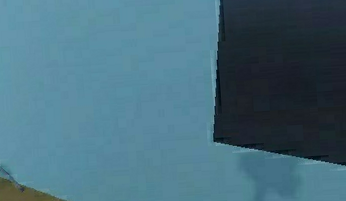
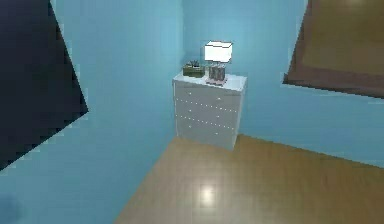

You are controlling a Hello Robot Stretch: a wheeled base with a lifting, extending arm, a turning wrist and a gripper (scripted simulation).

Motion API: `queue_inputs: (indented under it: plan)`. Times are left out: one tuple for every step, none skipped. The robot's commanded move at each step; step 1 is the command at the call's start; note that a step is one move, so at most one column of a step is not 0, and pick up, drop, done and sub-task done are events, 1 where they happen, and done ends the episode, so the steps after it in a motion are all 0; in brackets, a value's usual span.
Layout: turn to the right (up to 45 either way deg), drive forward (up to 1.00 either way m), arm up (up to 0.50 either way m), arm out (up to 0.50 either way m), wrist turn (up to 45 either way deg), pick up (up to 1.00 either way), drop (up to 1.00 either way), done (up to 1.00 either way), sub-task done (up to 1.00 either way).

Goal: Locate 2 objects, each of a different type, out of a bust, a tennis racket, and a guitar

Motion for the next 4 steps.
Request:
queue_inputs:
  plan:
    - [-45.0,0.0,0.0,0.0,0.0,0.0,0.0,0.0,0.0]
    - [-36.0,0.0,0.0,0.0,0.0,0.0,0.0,0.0,0.0]
    - [0.0,0.6,0.0,0.0,0.0,0.0,0.0,0.0,0.0]
    - [-45.0,0.0,0.0,0.0,0.0,0.0,0.0,0.0,0.0]
